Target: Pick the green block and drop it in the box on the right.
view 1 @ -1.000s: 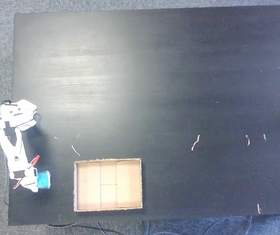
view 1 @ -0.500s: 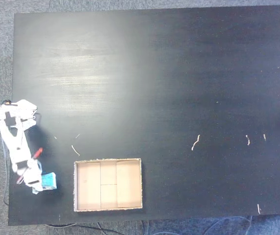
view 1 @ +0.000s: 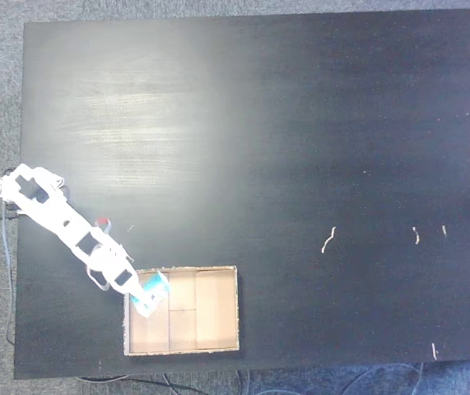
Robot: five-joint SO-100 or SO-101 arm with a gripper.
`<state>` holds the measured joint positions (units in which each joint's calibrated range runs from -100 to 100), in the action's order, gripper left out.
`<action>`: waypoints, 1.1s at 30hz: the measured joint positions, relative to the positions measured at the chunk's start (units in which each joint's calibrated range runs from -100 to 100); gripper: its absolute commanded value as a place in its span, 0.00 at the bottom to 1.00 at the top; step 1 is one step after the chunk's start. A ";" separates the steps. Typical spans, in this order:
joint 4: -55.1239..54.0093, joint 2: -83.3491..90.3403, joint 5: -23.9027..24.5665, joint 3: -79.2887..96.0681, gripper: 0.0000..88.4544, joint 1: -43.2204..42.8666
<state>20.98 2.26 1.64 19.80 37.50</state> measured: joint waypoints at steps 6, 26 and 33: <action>1.69 -24.31 -1.32 -21.98 0.35 1.42; 22.07 77.78 0.39 49.31 0.00 -34.36; 26.90 94.65 -3.61 77.44 0.00 -40.64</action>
<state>47.89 96.91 -1.98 97.24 -3.14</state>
